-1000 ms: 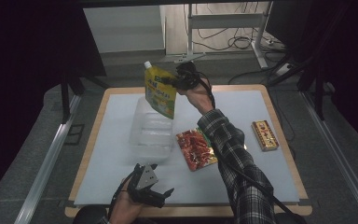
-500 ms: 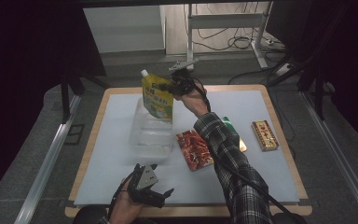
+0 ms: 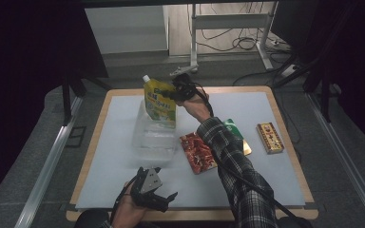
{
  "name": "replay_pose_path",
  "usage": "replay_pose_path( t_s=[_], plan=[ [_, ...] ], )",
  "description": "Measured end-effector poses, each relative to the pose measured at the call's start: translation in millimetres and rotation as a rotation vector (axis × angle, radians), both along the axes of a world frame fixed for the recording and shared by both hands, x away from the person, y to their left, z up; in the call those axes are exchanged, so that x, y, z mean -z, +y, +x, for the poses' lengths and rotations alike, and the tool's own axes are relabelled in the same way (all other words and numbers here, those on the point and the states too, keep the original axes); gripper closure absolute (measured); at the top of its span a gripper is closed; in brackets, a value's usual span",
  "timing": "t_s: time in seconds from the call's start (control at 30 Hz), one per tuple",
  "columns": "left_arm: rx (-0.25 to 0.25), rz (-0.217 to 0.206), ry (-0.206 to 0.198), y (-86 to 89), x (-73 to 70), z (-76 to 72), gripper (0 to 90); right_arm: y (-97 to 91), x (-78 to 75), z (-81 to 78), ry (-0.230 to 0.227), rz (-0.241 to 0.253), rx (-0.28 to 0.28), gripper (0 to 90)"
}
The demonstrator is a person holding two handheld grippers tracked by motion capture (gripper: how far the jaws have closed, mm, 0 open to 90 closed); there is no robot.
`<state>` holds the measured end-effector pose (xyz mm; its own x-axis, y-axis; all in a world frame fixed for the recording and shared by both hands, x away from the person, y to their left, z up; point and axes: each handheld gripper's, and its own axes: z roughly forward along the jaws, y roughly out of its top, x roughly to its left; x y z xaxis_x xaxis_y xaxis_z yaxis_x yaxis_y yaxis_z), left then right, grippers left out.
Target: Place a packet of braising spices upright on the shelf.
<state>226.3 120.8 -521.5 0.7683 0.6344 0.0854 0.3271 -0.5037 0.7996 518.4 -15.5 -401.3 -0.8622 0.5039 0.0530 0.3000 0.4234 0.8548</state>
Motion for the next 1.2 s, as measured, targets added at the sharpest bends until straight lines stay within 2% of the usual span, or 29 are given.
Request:
replay_pose_path(
  t_s=[0.13, 0.2, 0.33, 0.47, 0.6, 1.0, 1.2],
  plan=[
    [0.002, 0.006, -0.002, -0.2, 0.0, 0.1, 2.8, -5.7, -4.0, -2.3, -0.017, -0.004, 0.030, 55.5],
    [0.002, 0.006, 0.000, -0.9, 0.3, -0.1, 2.8, -10.0, -5.7, -2.7, -0.011, -0.002, 0.035, 47.0],
    [0.004, 0.009, 0.000, -1.3, 0.5, -0.1, 2.8, -18.0, -6.6, -5.4, -0.006, -0.013, 0.040, 35.9],
    [0.003, 0.009, 0.000, -1.5, 0.6, -0.1, 2.8, -24.0, -5.0, -9.1, -0.019, -0.053, 0.036, 30.0],
    [-0.001, 0.003, 0.000, -1.5, 0.7, -0.2, 2.8, -28.9, -4.3, -13.4, -0.017, -0.066, 0.036, 24.4],
    [-0.006, -0.008, -0.004, -0.7, 0.4, -0.2, 2.3, -43.1, -5.4, -27.3, 0.024, -0.039, -0.016, 15.4],
    [-0.013, -0.024, 0.014, -0.4, -0.6, 0.3, 2.2, -52.0, -5.2, -39.3, 0.045, -0.040, -0.040, 12.9]
  ],
)
